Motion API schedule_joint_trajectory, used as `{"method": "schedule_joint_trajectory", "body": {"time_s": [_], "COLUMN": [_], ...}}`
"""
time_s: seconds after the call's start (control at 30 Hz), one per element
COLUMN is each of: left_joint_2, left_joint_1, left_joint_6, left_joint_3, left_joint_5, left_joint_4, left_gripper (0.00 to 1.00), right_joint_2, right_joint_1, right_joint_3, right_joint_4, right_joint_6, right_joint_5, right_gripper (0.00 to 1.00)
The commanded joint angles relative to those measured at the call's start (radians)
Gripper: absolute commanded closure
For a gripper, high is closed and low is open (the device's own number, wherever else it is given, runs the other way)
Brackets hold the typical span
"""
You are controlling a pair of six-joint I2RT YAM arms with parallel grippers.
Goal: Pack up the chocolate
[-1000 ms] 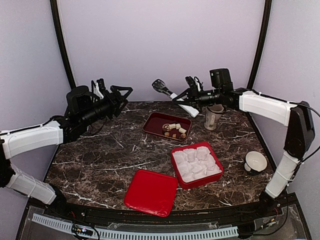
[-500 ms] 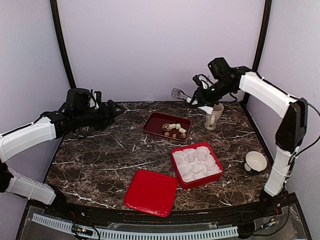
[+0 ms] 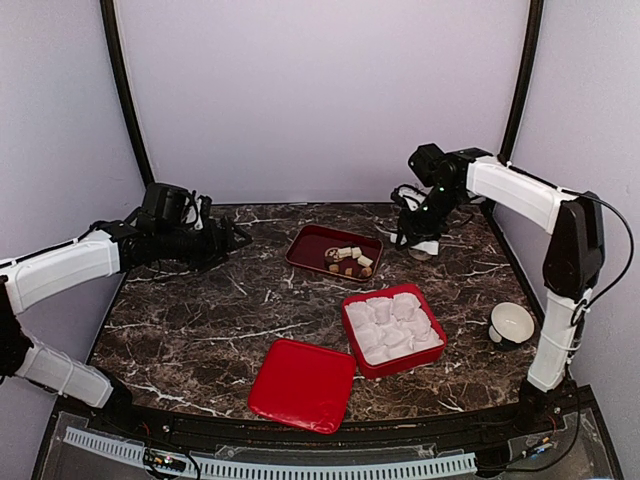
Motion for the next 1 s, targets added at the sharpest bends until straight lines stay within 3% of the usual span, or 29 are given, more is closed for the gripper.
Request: {"method": "schedule_joint_trajectory", "body": {"time_s": [0.0,0.97], "left_joint_2": [0.009,0.065], "left_joint_1": [0.005,0.042], "left_joint_6": [0.020,0.027], "left_joint_3": [0.010,0.028], "left_joint_5": [0.023,0.050], "left_joint_4": [-0.009,-0.003], "left_gripper": [0.17,0.15], "right_joint_2": [0.042,0.201], "right_joint_1": [0.009,0.097], "right_joint_3": [0.001,0.074], "right_joint_4": [0.009,-0.018], "right_joint_6": [-0.023,-0.040], "right_joint_5": [0.037,0.172], "right_gripper": [0.68,0.65]}}
